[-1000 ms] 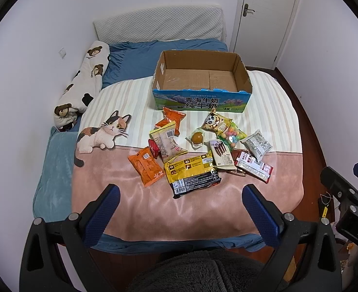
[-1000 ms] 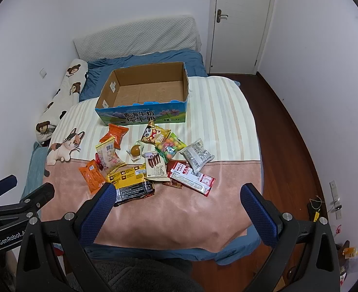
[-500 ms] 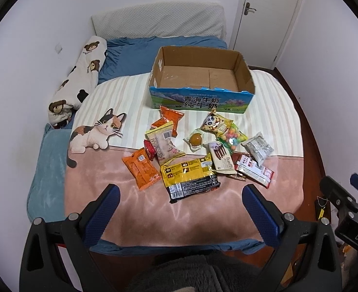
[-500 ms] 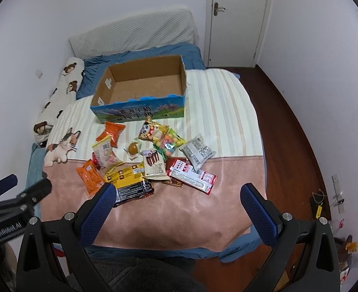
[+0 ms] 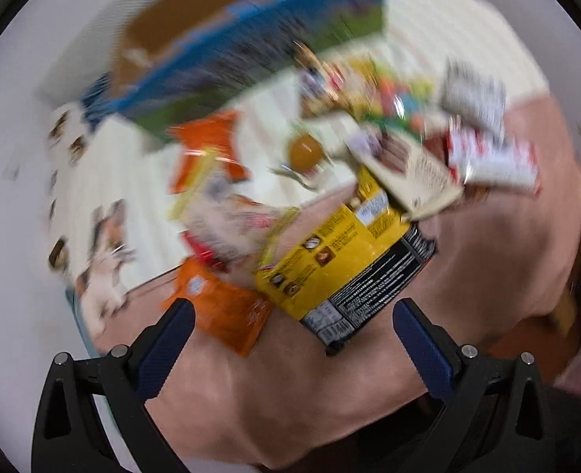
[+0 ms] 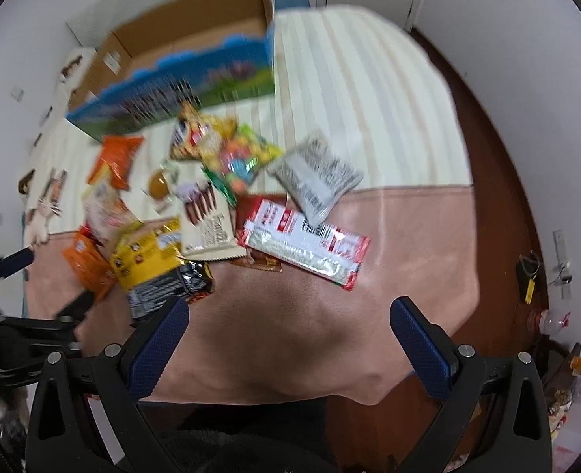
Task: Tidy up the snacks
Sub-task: 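Grasp the yellow-black biscuit bag with the left tool while the right grasps the white Franzzi pack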
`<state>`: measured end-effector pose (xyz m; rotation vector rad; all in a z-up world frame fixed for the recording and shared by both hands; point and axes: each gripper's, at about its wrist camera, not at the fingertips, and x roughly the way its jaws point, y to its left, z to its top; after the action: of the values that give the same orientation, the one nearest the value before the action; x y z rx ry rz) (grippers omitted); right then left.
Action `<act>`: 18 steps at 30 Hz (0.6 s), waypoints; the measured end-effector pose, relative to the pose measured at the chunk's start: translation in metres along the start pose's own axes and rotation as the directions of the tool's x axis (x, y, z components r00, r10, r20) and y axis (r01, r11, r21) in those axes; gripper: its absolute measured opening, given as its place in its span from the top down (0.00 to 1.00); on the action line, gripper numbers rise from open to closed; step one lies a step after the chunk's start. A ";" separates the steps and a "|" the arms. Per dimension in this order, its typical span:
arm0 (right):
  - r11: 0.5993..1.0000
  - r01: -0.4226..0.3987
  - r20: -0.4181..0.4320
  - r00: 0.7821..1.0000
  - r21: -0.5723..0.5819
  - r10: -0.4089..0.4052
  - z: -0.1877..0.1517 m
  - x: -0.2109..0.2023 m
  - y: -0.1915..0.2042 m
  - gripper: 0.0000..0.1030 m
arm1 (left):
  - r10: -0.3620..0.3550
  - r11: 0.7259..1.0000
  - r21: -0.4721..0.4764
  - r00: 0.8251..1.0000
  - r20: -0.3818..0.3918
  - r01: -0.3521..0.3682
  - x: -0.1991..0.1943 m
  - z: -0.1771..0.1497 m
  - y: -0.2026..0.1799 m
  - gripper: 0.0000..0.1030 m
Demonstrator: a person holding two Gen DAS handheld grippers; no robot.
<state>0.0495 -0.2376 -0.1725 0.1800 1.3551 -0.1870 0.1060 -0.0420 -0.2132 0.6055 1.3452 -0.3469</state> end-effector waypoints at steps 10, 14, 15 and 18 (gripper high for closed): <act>1.000 -0.015 -0.139 0.990 0.022 0.018 -0.004 0.090 -0.006 0.00 | -0.048 0.910 0.397 0.983 -0.180 0.117 0.105 0.017 -0.059 0.00; 0.999 -0.023 -0.162 0.986 0.039 0.029 -0.008 0.101 -0.009 0.00 | -0.070 0.907 0.402 0.985 -0.159 0.130 0.108 0.014 -0.060 0.08; 0.999 -0.027 -0.162 0.986 0.045 0.034 -0.008 0.101 -0.009 0.00 | -0.095 0.917 0.370 0.983 -0.159 0.149 0.107 0.014 -0.057 0.10; 0.996 -0.047 -0.163 0.985 0.072 0.058 -0.010 0.099 -0.012 0.00 | -0.146 0.955 0.237 0.979 -0.144 0.177 0.097 0.007 -0.032 0.11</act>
<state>0.0578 -0.2500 -0.2718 0.2932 1.5077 -0.1765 0.1136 -0.0613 -0.3130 0.7363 1.4879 -0.6271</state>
